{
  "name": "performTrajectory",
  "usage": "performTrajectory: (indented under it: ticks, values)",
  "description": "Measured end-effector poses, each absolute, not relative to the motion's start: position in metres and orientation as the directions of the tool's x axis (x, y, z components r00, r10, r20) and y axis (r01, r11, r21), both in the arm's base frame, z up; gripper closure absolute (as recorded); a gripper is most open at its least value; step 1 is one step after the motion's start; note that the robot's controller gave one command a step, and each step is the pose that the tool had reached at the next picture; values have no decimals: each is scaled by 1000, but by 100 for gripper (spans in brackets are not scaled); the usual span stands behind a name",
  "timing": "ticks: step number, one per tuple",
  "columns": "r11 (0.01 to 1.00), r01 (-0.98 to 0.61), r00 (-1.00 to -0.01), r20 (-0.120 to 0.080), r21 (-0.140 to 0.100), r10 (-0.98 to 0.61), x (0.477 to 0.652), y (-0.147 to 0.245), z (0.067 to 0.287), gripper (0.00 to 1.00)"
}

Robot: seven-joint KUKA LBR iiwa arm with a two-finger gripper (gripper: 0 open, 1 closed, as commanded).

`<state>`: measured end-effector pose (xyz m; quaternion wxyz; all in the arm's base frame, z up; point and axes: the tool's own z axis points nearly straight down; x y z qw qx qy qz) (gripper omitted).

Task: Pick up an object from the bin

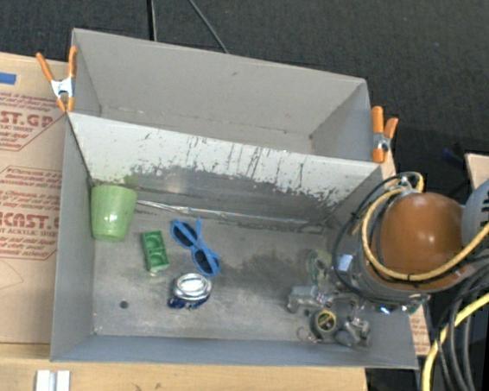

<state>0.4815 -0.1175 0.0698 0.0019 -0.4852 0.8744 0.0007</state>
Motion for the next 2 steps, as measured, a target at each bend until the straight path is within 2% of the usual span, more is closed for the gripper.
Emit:
performTrajectory:
  ticks: [1, 2]
  values:
    - [530, -848, -530, -2, -1, -848, 482, -118, 71, 100]
    - [537, -844, -537, -4, -7, -844, 496, -127, 215, 100]
